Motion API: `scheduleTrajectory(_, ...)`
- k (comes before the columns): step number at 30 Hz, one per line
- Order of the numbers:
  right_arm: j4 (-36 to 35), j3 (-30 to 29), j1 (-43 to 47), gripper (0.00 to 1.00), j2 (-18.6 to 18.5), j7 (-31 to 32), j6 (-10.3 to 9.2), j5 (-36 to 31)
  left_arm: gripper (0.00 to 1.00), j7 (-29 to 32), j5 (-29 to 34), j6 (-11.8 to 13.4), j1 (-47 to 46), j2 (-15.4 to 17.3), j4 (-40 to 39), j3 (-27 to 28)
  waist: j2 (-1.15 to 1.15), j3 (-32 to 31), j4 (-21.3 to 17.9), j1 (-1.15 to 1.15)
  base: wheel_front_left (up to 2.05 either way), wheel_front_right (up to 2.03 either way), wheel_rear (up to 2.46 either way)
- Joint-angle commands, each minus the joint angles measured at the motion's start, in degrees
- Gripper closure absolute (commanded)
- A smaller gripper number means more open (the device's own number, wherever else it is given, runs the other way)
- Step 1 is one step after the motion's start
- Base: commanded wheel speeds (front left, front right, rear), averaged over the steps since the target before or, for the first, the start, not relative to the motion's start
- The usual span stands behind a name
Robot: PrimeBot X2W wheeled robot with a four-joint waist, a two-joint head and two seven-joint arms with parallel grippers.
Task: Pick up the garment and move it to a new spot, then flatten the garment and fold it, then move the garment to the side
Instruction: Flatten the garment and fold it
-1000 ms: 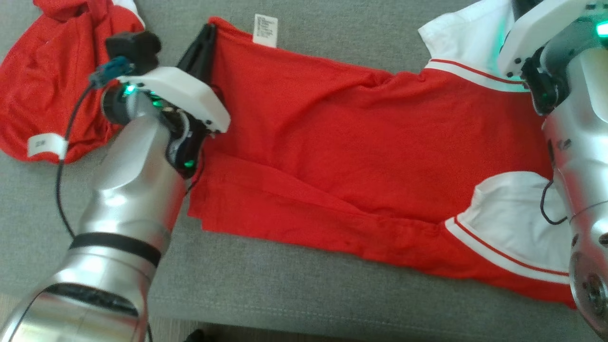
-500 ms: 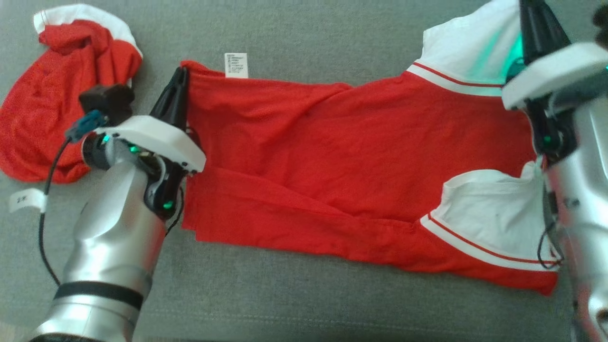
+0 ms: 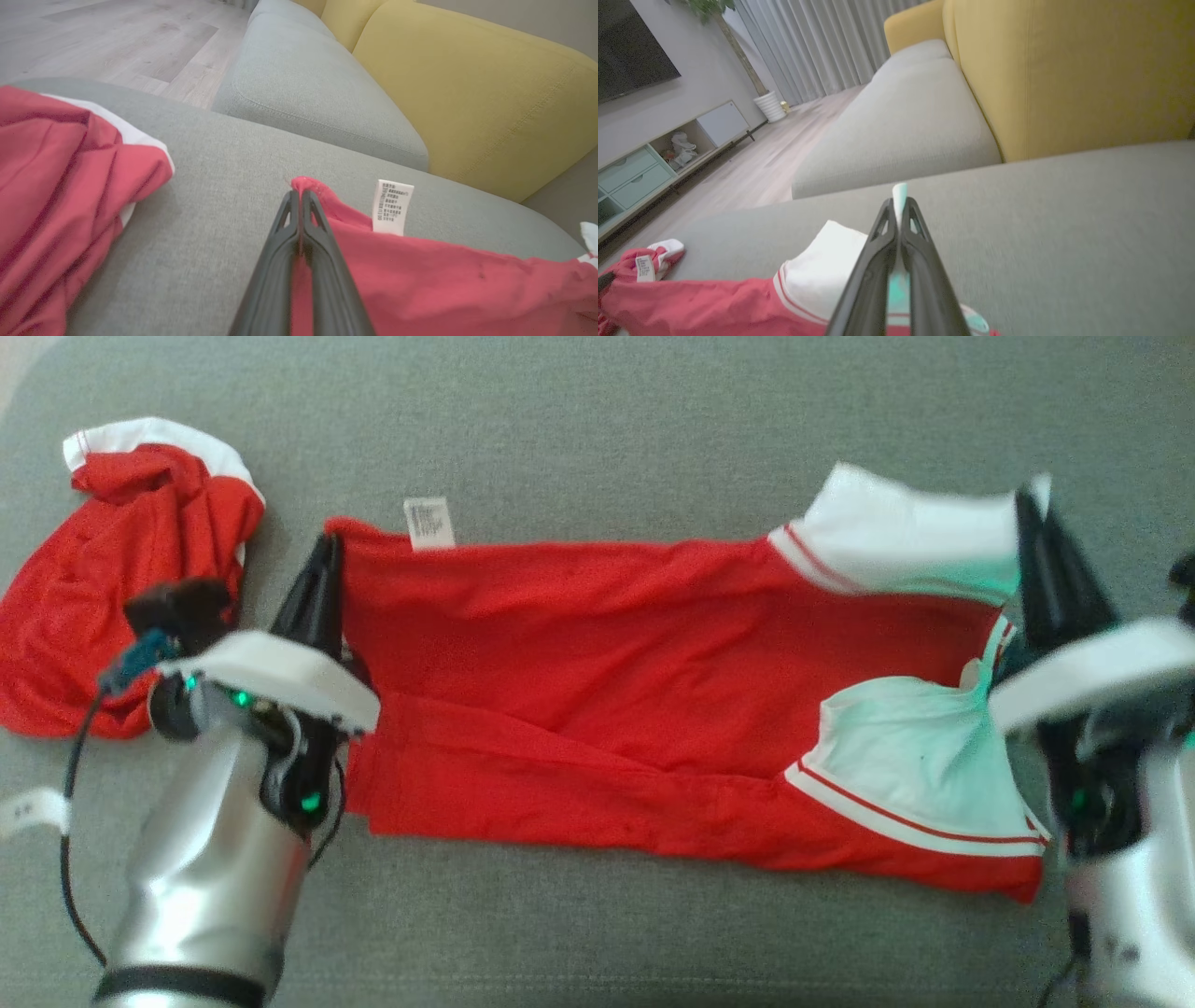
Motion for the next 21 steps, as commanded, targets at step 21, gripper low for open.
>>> scheduleTrajectory(21, -8.5, -4.3, 25.3, 0.83, 6.0, 4.0, 0.39, -0.2, 0.97, 4.1, -4.2, 3.1, 17.8, 3.1, -10.5, 1.8, 0.0, -3.0, -0.9, 0.0, 0.0, 0.0, 0.0)
